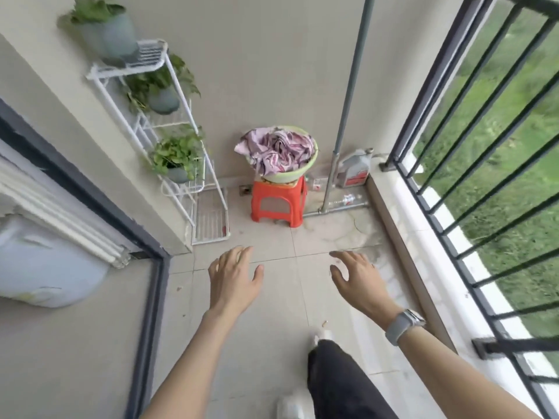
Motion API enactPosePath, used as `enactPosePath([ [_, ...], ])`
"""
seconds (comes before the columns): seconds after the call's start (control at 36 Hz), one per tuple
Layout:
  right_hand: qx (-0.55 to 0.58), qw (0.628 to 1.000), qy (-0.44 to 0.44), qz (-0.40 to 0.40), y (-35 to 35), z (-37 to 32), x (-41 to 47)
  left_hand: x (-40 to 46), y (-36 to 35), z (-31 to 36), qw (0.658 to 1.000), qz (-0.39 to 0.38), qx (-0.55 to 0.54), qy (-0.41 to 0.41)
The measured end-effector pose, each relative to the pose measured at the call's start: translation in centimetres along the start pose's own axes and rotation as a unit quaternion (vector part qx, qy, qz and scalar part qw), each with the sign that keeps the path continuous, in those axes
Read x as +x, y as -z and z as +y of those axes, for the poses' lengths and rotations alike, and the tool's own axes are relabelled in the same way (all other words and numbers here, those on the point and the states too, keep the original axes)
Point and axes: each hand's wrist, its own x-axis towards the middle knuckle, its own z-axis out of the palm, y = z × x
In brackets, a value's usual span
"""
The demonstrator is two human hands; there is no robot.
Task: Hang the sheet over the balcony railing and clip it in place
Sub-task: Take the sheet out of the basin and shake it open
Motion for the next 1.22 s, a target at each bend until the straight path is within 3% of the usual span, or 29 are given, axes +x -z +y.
enactPosePath([
  [0.39,0.019,0.999,0.000,-0.044,1.9,2.6,37.5,35.1,-4.1,2.5,0.997,-0.073,-0.005,0.030],
  [0.56,-0.002,0.996,0.008,-0.087,2.0,1.1,49.7,45.8,-3.7,1.6,0.997,-0.058,-0.034,0.036],
  [0.67,-0.014,0.992,0.005,-0.124,-0.2,1.0,56.7,52.4,-5.8,-0.7,0.993,-0.097,-0.024,0.059],
  [0.94,-0.064,0.975,-0.061,-0.203,-11.2,3.9,72.4,69.6,-15.3,-7.2,0.982,-0.187,0.002,-0.021],
  [1.22,-0.061,0.979,-0.093,-0.171,-20.5,5.0,81.1,80.8,-23.3,-13.4,0.931,-0.248,0.224,-0.149],
])
